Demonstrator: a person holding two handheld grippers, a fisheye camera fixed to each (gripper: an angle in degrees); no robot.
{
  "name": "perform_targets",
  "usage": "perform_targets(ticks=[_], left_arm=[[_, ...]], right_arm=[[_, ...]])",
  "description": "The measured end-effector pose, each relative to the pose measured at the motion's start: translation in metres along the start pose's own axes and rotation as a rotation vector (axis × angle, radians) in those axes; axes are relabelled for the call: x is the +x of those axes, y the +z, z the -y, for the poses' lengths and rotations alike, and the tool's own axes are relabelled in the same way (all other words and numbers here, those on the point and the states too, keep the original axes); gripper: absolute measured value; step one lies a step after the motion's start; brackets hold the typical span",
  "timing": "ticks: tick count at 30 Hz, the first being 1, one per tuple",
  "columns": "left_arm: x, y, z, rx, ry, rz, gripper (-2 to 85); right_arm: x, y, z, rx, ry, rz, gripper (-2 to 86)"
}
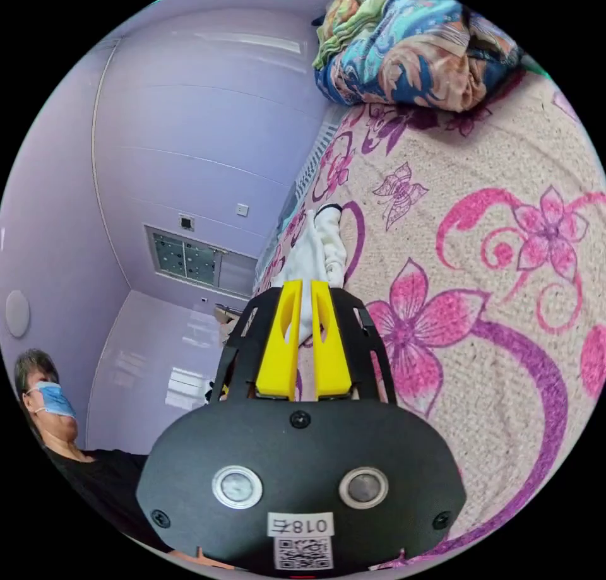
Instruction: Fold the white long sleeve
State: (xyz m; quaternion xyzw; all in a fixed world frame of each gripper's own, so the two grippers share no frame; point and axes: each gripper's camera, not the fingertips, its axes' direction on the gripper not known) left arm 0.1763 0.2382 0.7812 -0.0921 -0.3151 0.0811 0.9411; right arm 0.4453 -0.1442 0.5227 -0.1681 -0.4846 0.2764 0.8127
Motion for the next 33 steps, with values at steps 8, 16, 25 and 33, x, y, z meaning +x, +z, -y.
perform_targets(ticks=[8,16,25,33], left_arm=[[0.137,0.054,0.115,0.011,0.349,0.373,12.9],[0.210,0.153,0.159,-0.082,0.495,0.602,14.3],[0.230,0.164,0.140,-0.041,0.515,0.713,2.0],[0.269,0.038,0.028,0.324,0.644,0.417,0.1]], right_arm=[[-0.126,0.109,0.065,-0.147,-0.557,-0.358,10.7],[-0.145,0.278,0.121,-0.348,-0.614,-0.633,12.8],[-0.138,0.313,0.087,-0.390,-0.673,-0.809,3.1],[-0.174,0.197,0.017,-0.130,-0.771,-0.577,2.1]])
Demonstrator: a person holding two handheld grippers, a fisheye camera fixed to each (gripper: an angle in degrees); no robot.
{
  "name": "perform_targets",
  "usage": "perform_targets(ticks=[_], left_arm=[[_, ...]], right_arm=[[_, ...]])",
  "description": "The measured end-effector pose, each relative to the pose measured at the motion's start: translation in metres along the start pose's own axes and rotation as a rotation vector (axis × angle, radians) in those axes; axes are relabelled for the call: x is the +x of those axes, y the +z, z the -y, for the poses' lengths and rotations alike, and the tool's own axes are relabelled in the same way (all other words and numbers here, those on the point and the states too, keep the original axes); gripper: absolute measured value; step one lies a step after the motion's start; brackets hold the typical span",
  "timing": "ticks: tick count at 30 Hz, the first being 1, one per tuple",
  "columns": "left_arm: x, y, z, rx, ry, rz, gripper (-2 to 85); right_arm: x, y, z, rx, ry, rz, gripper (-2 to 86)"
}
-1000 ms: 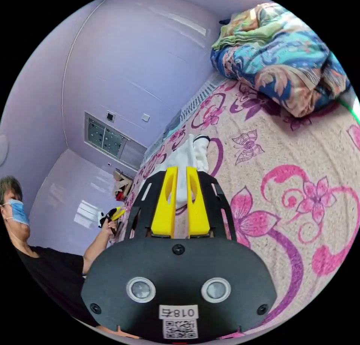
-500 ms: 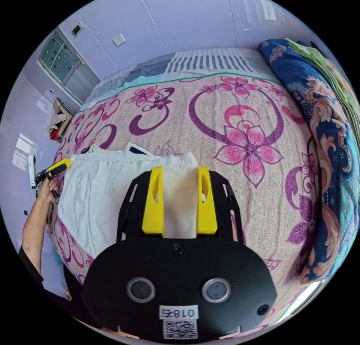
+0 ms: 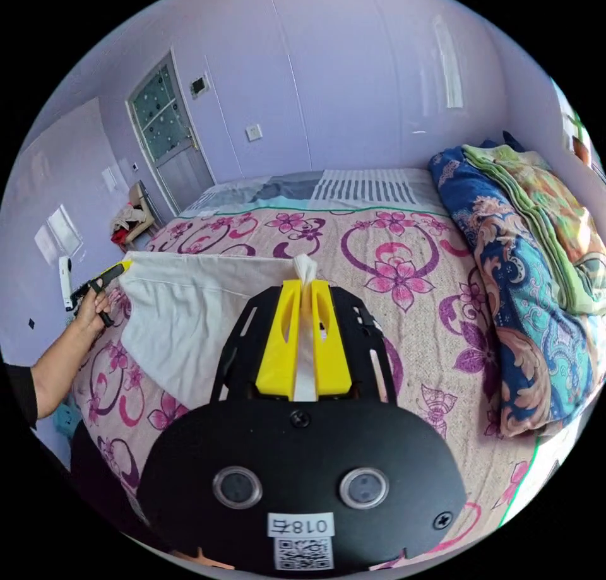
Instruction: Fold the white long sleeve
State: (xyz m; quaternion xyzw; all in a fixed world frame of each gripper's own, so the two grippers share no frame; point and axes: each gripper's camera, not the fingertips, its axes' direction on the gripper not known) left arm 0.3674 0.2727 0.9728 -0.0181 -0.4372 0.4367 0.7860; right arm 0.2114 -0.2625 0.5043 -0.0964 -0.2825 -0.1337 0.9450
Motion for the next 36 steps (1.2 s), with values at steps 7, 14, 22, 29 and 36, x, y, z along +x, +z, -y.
perform_targets(ticks=[7,14,22,29,36], left_arm=[[0.013,-0.189,-0.125,0.099,0.171,-0.438,0.0],[0.022,-0.203,-0.249,-0.300,0.159,-0.438,-0.7],[-0.001,-0.223,-0.278,-0.442,0.102,-0.413,-0.9],[0.001,-0.276,-0.254,-0.226,0.111,-0.308,1.1],[0.106,-0.098,-0.124,-0.146,0.292,-0.329,7.9]], right_arm=[[0.015,-0.178,-0.190,0.139,-0.052,0.448,2.1],[-0.009,-0.192,-0.358,-0.096,0.045,0.335,2.5],[0.001,-0.197,-0.396,-0.238,0.004,0.239,2.9],[0.020,-0.250,-0.423,-0.092,0.110,0.266,2.0],[0.032,-0.229,-0.424,0.072,0.273,0.387,1.1]])
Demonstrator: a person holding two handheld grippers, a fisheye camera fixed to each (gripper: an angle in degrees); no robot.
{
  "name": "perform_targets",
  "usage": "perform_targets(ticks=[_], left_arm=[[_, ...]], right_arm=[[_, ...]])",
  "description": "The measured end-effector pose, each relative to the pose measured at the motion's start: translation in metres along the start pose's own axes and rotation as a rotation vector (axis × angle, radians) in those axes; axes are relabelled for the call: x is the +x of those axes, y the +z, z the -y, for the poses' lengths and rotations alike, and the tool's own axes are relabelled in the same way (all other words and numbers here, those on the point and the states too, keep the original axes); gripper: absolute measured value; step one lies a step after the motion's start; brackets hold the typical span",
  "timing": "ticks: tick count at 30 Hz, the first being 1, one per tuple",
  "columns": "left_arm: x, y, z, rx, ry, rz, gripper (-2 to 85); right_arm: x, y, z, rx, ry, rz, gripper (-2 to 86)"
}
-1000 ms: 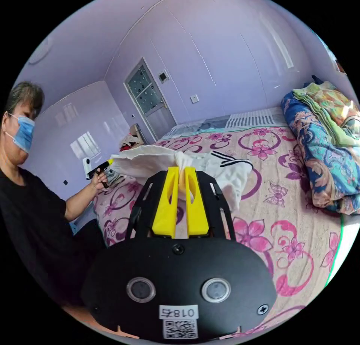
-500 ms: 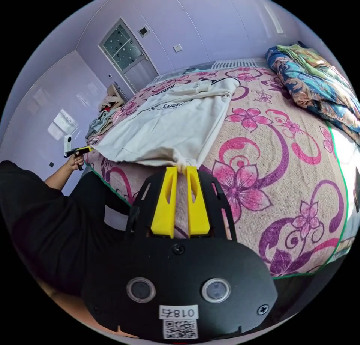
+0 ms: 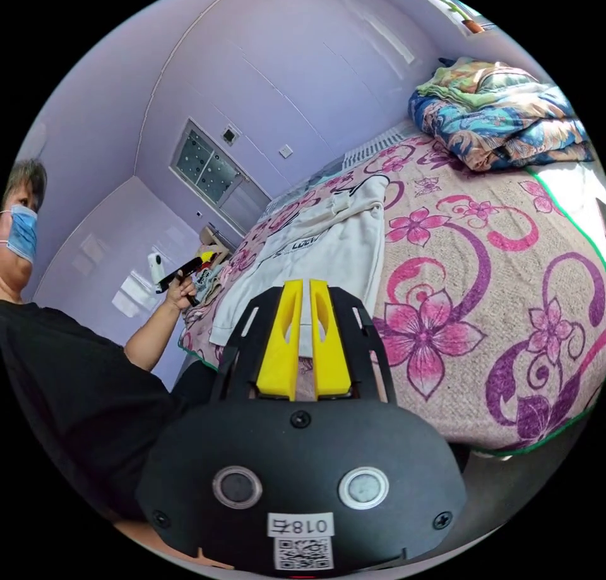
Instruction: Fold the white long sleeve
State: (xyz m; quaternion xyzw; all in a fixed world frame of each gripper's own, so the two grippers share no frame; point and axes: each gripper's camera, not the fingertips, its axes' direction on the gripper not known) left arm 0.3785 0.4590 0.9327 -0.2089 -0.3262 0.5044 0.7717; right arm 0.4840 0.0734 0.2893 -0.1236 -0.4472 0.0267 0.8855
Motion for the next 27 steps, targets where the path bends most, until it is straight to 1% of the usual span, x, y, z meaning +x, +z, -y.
perform_targets(ticks=[1,3,4,6,7,9,12,13,14,16,18,19,20,21,22,24,25,27], left_arm=[[0.001,0.022,0.015,-0.005,0.004,0.009,8.2],[0.010,0.112,0.068,-0.029,0.042,0.033,8.9],[0.013,0.136,0.080,-0.043,0.053,0.051,9.0],[0.026,0.231,0.115,-0.141,0.115,0.113,10.1],[0.030,0.254,0.120,-0.173,0.137,0.133,10.3],[0.038,0.337,0.126,-0.313,0.203,0.201,11.0],[0.036,0.402,0.113,-0.423,0.253,0.251,10.4],[0.034,0.410,0.109,-0.437,0.252,0.262,10.1],[0.025,0.416,0.102,-0.423,0.228,0.256,7.7],[-0.003,0.412,0.095,-0.384,0.093,0.206,5.5],[-0.058,0.393,0.076,-0.289,-0.154,-0.008,4.6],[-0.074,0.385,0.069,-0.249,-0.220,-0.063,4.5],[-0.106,0.366,0.053,-0.146,-0.338,-0.186,4.3],[-0.134,0.348,0.035,-0.053,-0.410,-0.329,4.2],[-0.147,0.340,0.025,-0.017,-0.437,-0.388,4.1],[-0.199,0.302,-0.015,0.130,-0.532,-0.547,3.9],[-0.213,0.290,-0.028,0.183,-0.562,-0.585,3.8],[-0.264,0.230,-0.078,0.411,-0.638,-0.627,3.6]], right_arm=[[0.004,-0.001,-0.007,0.013,0.026,0.021,0.9],[0.009,-0.004,-0.018,0.016,0.052,0.036,0.7],[0.013,-0.008,-0.025,0.016,0.069,0.034,0.5],[0.018,-0.018,-0.035,0.016,0.094,0.027,0.3],[0.021,-0.026,-0.041,0.015,0.106,0.016,0.2],[0.024,-0.040,-0.047,0.015,0.119,-0.019,0.0],[0.028,-0.064,-0.056,0.034,0.134,-0.102,-0.1],[0.030,-0.072,-0.059,0.045,0.144,-0.133,-0.2],[0.032,-0.079,-0.062,0.056,0.154,-0.153,-0.2],[0.034,-0.083,-0.063,0.066,0.163,-0.178,-0.3],[0.034,-0.083,-0.061,0.077,0.168,-0.190,-0.3],[0.034,-0.081,-0.059,0.089,0.171,-0.181,-0.3],[0.033,-0.079,-0.055,0.105,0.171,-0.161,-0.3],[0.033,-0.077,-0.053,0.112,0.168,-0.146,-0.3],[0.031,-0.072,-0.049,0.124,0.161,-0.118,-0.3],[0.027,-0.063,-0.042,0.118,0.152,-0.100,-0.3],[0.024,-0.055,-0.037,0.103,0.149,-0.093,-0.3],[0.016,-0.046,-0.030,0.092,0.139,-0.076,-0.3]])
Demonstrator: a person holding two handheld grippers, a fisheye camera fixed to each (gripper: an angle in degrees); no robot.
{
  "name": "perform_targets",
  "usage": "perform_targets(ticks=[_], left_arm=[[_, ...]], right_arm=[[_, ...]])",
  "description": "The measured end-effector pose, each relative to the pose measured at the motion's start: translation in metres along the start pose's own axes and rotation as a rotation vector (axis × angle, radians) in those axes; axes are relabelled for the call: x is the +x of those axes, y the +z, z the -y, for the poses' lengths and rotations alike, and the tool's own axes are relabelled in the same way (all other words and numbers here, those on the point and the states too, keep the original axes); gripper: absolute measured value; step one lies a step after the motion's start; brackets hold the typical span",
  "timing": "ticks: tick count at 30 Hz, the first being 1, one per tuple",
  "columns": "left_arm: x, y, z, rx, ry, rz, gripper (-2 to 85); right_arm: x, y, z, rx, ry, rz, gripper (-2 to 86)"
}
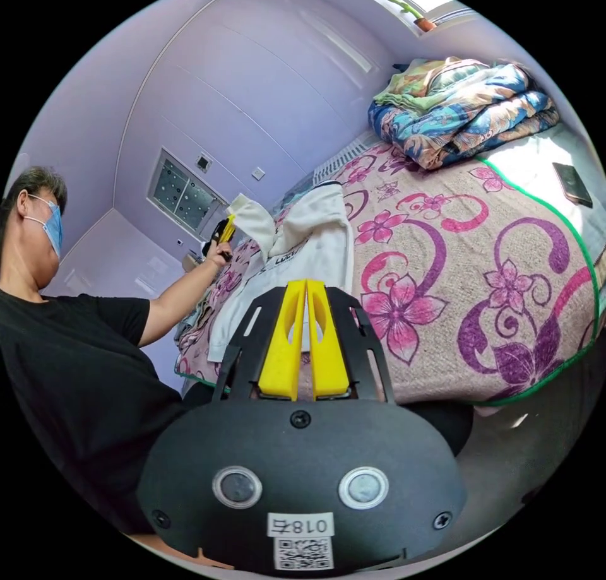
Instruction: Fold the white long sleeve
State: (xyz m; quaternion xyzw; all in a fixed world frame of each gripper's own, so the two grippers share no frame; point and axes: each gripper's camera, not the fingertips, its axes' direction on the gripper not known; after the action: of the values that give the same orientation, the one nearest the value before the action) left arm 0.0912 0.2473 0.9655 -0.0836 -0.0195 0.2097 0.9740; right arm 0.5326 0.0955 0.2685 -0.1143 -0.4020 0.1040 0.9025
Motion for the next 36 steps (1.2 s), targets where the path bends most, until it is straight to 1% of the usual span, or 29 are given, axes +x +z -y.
perform_targets(ticks=[1,2,3,4,6,7,9,12,13,15,17,20,21,23,24,26,27,28,29,30,31,32,33,34,36], left_arm=[[-0.001,-0.024,0.002,0.045,0.008,-0.005,3.5],[0.002,-0.075,0.006,0.119,0.042,0.021,3.4],[0.008,-0.123,0.010,0.164,0.096,0.079,3.4],[0.012,-0.148,0.011,0.186,0.120,0.117,3.4],[0.017,-0.241,0.008,0.272,0.164,0.294,3.5],[0.017,-0.262,0.006,0.292,0.163,0.338,3.5],[0.010,-0.333,-0.011,0.367,0.139,0.494,3.6],[-0.005,-0.388,-0.038,0.419,0.097,0.651,3.7],[-0.008,-0.395,-0.043,0.424,0.088,0.682,3.7],[-0.027,-0.409,-0.060,0.382,0.035,0.806,4.0],[-0.041,-0.414,-0.074,0.368,-0.005,0.872,4.3],[-0.071,-0.420,-0.096,0.330,-0.132,0.853,6.3],[-0.077,-0.423,-0.105,0.321,-0.157,0.840,8.8],[-0.076,-0.433,-0.119,0.343,-0.181,0.856,11.5],[-0.066,-0.441,-0.129,0.372,-0.162,0.869,12.4],[-0.040,-0.456,-0.149,0.437,-0.105,0.875,12.5],[-0.020,-0.465,-0.167,0.481,-0.051,0.852,12.1],[-0.011,-0.468,-0.178,0.493,-0.022,0.835,11.7],[0.005,-0.471,-0.202,0.483,0.027,0.798,10.9],[0.016,-0.469,-0.228,0.446,0.048,0.766,10.7],[0.021,-0.468,-0.244,0.428,0.057,0.752,10.7],[0.029,-0.464,-0.279,0.405,0.072,0.732,10.1],[0.036,-0.462,-0.319,0.391,0.075,0.738,9.7],[0.038,-0.462,-0.340,0.385,0.065,0.753,9.5],[0.042,-0.466,-0.422,0.379,-0.030,0.829,9.1]], right_arm=[[-0.007,0.004,0.003,0.003,-0.008,0.012,-0.3],[-0.013,0.007,0.006,0.007,-0.015,0.023,-0.3],[-0.016,0.009,0.008,0.007,-0.019,0.029,-0.3],[-0.022,0.012,0.011,0.003,-0.028,0.039,-0.2],[-0.031,0.018,0.016,-0.012,-0.042,0.047,-0.2],[-0.038,0.023,0.019,-0.026,-0.054,0.049,-0.2],[-0.049,0.030,0.024,-0.048,-0.074,0.049,-0.2],[-0.070,0.043,0.031,-0.093,-0.112,0.049,-0.1],[-0.079,0.049,0.035,-0.110,-0.128,0.050,-0.1],[-0.093,0.058,0.040,-0.128,-0.153,0.055,0.1],[-0.109,0.073,0.048,-0.157,-0.190,0.076,0.4],[-0.132,0.102,0.066,-0.193,-0.246,0.118,1.6],[-0.138,0.110,0.071,-0.207,-0.270,0.124,2.0],[-0.165,0.155,0.095,-0.296,-0.382,0.084,5.1],[-0.172,0.168,0.101,-0.315,-0.414,0.080,5.8],[-0.200,0.224,0.128,-0.360,-0.529,0.049,8.1],[-0.207,0.239,0.134,-0.368,-0.560,0.036,8.6],[-0.221,0.273,0.146,-0.388,-0.627,-0.001,9.3],[-0.233,0.307,0.156,-0.407,-0.685,-0.044,9.8],[-0.239,0.325,0.160,-0.413,-0.710,-0.065,9.9],[-0.248,0.359,0.167,-0.423,-0.749,-0.104,10.1],[-0.257,0.392,0.174,-0.436,-0.778,-0.136,10.3],[-0.261,0.407,0.178,-0.441,-0.790,-0.147,10.3],[-0.268,0.433,0.183,-0.446,-0.820,-0.171,10.3],[-0.277,0.468,0.189,-0.458,-0.865,-0.238,10.4]])
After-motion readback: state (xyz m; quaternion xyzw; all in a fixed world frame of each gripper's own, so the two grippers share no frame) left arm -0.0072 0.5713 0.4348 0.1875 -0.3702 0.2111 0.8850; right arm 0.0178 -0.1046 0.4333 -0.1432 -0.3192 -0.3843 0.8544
